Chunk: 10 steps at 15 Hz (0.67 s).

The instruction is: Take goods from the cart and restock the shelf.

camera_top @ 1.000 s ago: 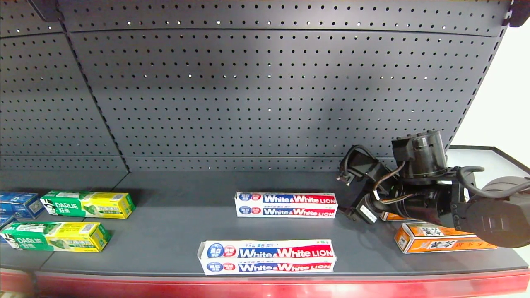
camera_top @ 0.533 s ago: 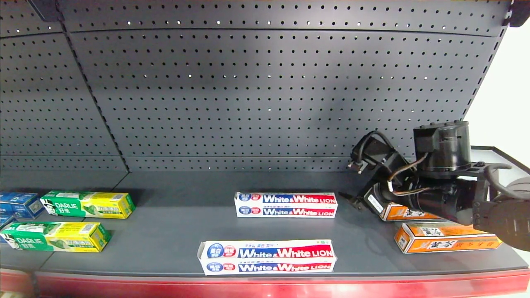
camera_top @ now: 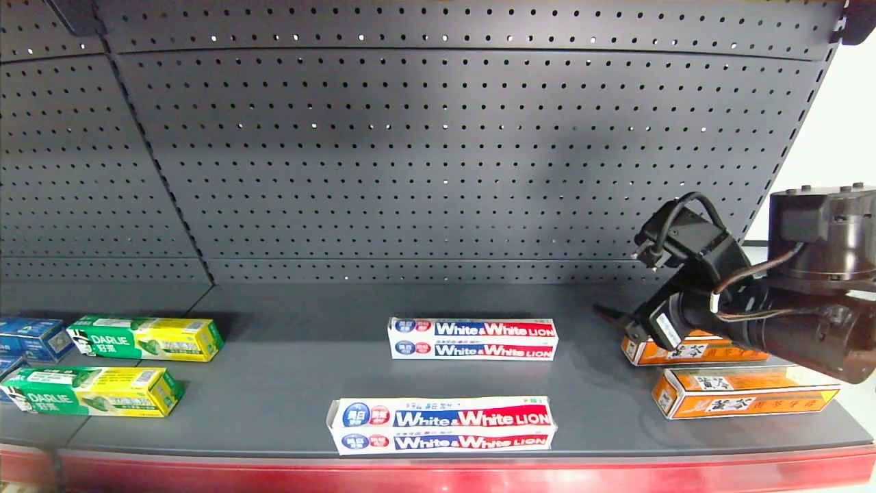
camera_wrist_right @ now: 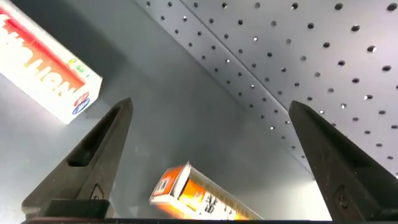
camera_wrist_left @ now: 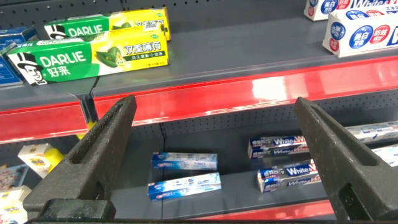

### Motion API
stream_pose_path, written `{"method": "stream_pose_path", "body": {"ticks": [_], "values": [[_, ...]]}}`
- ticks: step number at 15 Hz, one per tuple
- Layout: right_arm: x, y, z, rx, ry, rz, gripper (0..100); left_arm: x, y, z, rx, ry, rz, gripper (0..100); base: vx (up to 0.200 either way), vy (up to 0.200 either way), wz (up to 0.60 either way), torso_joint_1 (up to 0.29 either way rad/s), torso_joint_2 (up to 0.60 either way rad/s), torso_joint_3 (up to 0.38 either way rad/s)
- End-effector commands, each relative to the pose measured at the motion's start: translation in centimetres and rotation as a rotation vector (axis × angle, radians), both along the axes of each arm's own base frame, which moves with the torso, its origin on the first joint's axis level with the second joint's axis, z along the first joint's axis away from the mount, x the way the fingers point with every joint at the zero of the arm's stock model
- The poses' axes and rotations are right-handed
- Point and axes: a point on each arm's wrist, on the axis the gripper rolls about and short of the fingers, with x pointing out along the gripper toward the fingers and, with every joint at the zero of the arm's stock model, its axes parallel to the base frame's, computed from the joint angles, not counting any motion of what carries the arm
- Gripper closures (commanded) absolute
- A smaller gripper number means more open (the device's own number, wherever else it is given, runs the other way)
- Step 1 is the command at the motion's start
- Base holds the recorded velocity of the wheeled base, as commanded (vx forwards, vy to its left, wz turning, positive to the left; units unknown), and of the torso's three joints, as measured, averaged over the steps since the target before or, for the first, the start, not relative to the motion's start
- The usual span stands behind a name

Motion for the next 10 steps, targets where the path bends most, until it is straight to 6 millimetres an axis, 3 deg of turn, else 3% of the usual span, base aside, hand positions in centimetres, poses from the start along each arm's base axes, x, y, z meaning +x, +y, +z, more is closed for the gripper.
{"method": "stream_pose_path", "body": {"ticks": [1,7,8,9,10], "values": [[-1.1,-0.4,0.3,0.031,-0.014,-0.009,0,0.0,0.0,0.0,0.000,-0.001,0.000,0,0.000,0.000,0.00,0.000,0.00,0.000],[-0.6,-0.6,0.5,0.241,-0.127,-0.151,0,0.0,0.0,0.0,0.009,0.002,-0.006,0,0.000,0.000,0.00,0.000,0.00,0.000],[-1.1,-1.0,0.0,0.272,-0.115,-0.178,0,-0.2,0.0,1.8,0.013,-0.039,-0.001,0,0.000,0.000,0.00,0.000,0.00,0.000],[-1.7,-1.3,-0.1,0.290,-0.117,-0.201,0,0.1,0.0,7.1,0.014,-0.044,-0.023,0,0.000,0.000,0.00,0.000,0.00,0.000],[-2.0,-1.6,-0.2,0.300,-0.114,-0.210,0,1.5,0.0,10.9,0.025,-0.008,-0.049,0,0.000,0.000,0.00,0.000,0.00,0.000]]}}
